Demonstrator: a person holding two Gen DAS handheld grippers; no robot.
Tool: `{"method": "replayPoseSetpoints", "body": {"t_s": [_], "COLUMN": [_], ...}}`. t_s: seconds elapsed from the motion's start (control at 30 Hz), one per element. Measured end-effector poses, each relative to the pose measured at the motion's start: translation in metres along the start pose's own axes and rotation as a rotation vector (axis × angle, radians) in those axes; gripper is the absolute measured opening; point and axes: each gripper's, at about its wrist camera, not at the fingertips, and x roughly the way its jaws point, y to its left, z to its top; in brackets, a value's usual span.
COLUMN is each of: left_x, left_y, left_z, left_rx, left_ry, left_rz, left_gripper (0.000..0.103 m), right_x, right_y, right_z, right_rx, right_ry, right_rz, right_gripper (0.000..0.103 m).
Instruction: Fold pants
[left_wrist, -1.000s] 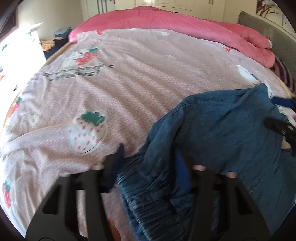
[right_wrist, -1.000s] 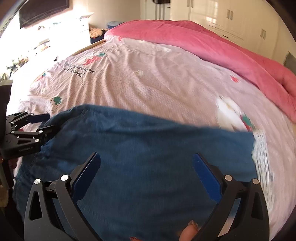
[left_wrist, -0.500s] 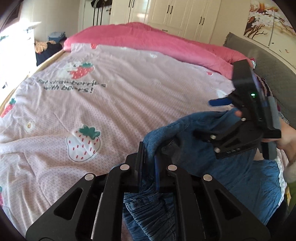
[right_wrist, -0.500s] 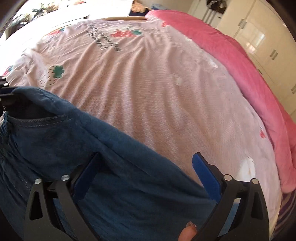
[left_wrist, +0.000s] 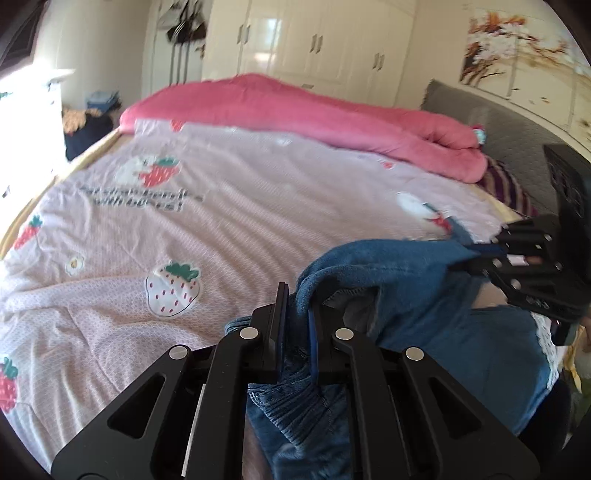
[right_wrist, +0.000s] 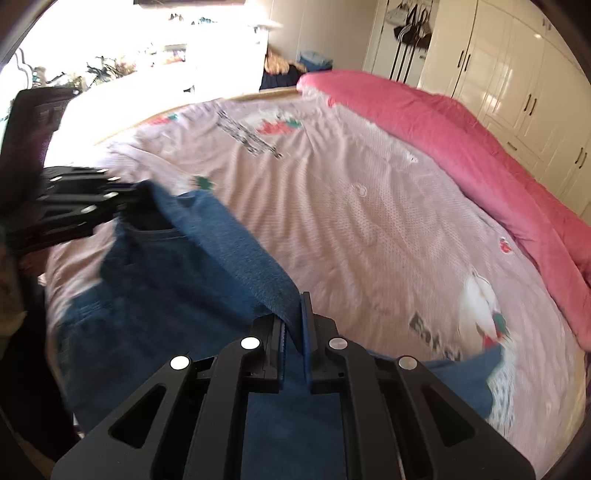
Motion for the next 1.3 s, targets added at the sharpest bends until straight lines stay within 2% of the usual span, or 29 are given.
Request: {"method": "replayPoseSetpoints", "body": {"t_s": [0.13, 0.2, 0.33, 0.57, 0.77, 1.0, 1.1, 1.2, 1.3], "left_x": [-0.029, -0.043, -0.064, -0.091, -0.091, -0.088, -0.090, -0.092, -0.092], "left_y": [-0.014, -0.019, -0.026, -0.033, -0.038, -0.047, -0.044, -0.038, -0.036], "left_z": [-0.014, -0.025, -0.049, -0.098, -0.124, -0.136, -0.137, -0.136, -0.135], "left_rx": [0.065, 0.084, 0.109, 0.107, 0.114, 0.126, 0.115, 0.077, 0.059], "left_ry": [-0.074, -0.098, -0.104, -0.046, 0.058, 0.128, 0.139, 0.147, 0.164], "left_rz": [-0.018, -0.009, 0.027, 0.027, -0.036, -0.035, -0.013, 0.015, 0.017], "left_gripper": [0.004, 0.004, 0.004, 0.007, 0.009, 0.012, 0.019, 0.024, 0.027], "right_x": [-0.040, -0.052, -0.066, -0.074, -0.069, -0.051, -0.052, -0.055, -0.049], "right_y": [0.029, 0.041, 0.069, 0.100, 0.115, 0.121, 0.125, 0.128, 0.126], "right_z": [-0.028, -0.040, -0.063, -0.105, -0.144, -0.166, -0.167, -0.167, -0.168], "right_rx": [0.011, 0.026, 0.026, 0.054, 0.078, 0.116, 0.118, 0.128, 0.143], "right_ry": [-0.068, -0.086, -0.112, -0.082, -0.021, 0.033, 0.017, -0.009, 0.005], "right_rz": [0.007, 0.037, 0.090, 0.137, 0.155, 0.180, 0.188, 0.216, 0.231], "right_gripper": [0.006, 0.006, 0.006, 0.006, 0.009, 0.010, 0.016, 0.016, 0.016]}}
